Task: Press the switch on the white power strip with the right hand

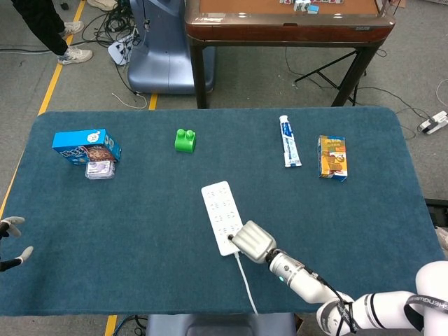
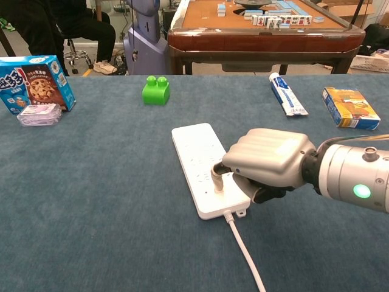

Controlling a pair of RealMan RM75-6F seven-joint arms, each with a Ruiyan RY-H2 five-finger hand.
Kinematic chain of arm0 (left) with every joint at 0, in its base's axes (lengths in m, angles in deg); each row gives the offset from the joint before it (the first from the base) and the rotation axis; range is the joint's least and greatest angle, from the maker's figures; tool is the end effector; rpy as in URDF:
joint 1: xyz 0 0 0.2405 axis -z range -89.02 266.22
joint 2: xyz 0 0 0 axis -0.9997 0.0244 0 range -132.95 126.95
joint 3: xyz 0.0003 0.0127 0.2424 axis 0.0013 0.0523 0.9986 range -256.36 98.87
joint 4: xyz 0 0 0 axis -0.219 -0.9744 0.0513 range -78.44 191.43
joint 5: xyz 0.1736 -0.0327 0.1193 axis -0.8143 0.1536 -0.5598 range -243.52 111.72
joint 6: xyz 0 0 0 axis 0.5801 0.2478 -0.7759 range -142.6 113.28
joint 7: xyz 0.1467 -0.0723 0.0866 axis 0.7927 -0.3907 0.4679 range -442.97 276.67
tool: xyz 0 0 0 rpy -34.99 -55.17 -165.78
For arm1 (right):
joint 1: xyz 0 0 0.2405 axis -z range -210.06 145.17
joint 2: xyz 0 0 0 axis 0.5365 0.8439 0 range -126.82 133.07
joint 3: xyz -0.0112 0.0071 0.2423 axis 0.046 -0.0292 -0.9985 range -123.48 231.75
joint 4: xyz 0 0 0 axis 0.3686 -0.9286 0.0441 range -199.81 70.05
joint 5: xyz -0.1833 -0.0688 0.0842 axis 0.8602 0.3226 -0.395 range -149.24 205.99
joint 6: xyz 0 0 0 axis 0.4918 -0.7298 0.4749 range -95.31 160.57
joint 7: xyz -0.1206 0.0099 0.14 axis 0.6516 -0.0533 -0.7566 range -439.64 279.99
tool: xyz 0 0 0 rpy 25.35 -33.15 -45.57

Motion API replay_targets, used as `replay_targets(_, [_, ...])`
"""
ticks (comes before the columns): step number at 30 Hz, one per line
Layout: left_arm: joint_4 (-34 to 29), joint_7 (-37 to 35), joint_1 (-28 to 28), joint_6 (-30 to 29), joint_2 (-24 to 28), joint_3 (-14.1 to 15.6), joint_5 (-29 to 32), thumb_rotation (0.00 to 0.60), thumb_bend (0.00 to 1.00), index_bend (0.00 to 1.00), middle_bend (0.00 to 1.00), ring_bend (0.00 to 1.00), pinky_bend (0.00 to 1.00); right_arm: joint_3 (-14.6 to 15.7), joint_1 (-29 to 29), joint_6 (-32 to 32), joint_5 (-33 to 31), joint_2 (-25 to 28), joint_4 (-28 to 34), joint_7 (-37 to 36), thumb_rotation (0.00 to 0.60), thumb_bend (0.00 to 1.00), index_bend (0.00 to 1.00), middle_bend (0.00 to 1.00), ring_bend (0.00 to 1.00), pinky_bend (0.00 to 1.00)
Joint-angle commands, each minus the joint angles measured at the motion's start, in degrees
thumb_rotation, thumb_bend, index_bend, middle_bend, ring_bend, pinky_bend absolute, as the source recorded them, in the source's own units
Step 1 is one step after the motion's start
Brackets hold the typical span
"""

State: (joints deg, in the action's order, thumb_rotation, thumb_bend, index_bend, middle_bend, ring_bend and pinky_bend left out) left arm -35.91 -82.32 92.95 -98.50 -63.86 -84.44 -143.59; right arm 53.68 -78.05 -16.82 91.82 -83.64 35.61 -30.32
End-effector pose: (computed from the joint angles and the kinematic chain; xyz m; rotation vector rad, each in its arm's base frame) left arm -0.3263 0.2275 0.1848 -1.2551 -0.8924 -0.8059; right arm -0.0919 -0.2775 -0.0835 2.3604 -0.5111 0.6379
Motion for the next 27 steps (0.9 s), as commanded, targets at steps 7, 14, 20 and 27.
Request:
replay_targets(7, [-0.02,0.11,0.00,-0.04,-0.04,-0.04,-0.02,0.600,0.21,0.42,0.50,0.45,0.63,1.34,-0.91,-0.39,-1.39,-0.08,-0.05,0.62,0.600,0.99,0.32,1.00,1.00,1.00])
replay_targets(14, [-0.01,0.44,0.01,-0.05,-0.12,-0.03,-0.02,0.600,0.21,0.42,0.50,0.45,0.63,1.66,0.00,-4.85,2.89,2.45,3.64,-0.27,0.600,0.99,0.32,1.00,1.00,1.00])
replay_targets(20, [-0.08,0.97,0.05,-0.15,-0.30,0.06,-0.24,0.600,0.21,0.42,0.50,0.45,0.63,4.02,4.27,-12.52,9.31,9.88,9.86,-1.41,0.600,0.72,0.32,0.85,0.97,1.00])
replay_targets(27, [0.04,2.53,0.07,-0.93,-0.98,0.21,-1.03,0.600,0.21,0.42,0.50,0.45,0.63,7.70,13.22,-24.24,15.23,16.98,11.09,-6.25,0.600,0.49,0.32,0.54,0.68,0.80])
